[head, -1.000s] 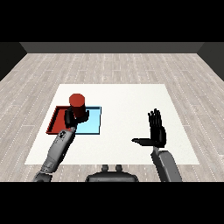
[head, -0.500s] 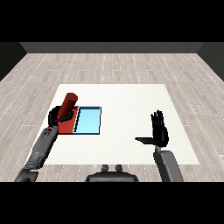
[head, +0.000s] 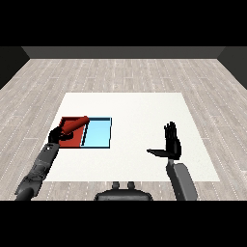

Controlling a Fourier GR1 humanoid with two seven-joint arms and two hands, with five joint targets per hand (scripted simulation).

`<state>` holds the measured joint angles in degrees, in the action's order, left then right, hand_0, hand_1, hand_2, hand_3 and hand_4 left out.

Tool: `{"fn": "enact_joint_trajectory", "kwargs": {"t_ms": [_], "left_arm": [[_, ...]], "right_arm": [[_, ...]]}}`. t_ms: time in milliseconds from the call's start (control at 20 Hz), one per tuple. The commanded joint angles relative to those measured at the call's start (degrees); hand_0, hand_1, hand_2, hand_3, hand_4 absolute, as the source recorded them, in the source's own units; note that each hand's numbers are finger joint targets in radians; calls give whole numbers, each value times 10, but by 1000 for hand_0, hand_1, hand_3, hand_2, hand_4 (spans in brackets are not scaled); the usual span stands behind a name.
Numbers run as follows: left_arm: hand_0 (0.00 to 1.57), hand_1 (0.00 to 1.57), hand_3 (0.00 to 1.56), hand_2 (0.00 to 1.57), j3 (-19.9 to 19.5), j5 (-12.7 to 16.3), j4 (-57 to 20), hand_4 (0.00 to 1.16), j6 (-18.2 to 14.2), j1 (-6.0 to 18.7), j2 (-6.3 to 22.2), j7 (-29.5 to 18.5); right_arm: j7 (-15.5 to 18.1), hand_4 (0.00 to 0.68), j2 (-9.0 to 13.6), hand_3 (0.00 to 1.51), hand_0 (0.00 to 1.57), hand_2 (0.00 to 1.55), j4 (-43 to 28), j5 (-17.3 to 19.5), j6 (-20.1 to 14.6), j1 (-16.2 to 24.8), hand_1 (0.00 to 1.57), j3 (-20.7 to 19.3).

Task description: Pick the red can and put it in the red box

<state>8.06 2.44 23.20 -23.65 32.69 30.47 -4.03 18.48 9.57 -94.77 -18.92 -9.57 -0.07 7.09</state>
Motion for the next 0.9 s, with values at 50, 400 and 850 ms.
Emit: {"fn": "enact_joint_trajectory", "kwargs": {"t_ms": [50,400,850], "left_arm": [[920,920,0,877,-2,-17,-121,714,18,39,-25,0],[0,0,0,0,21,-52,-189,0,84,71,-25,-11],[470,470,0,470,-166,145,-23,0,198,57,-18,-266]], "right_arm": [[20,0,-13,0,0,0,43,7,-4,-24,0,-7],[29,0,7,0,0,0,78,-6,33,-49,0,-29],[30,0,-11,0,0,0,66,-12,33,-49,0,-19]]}}
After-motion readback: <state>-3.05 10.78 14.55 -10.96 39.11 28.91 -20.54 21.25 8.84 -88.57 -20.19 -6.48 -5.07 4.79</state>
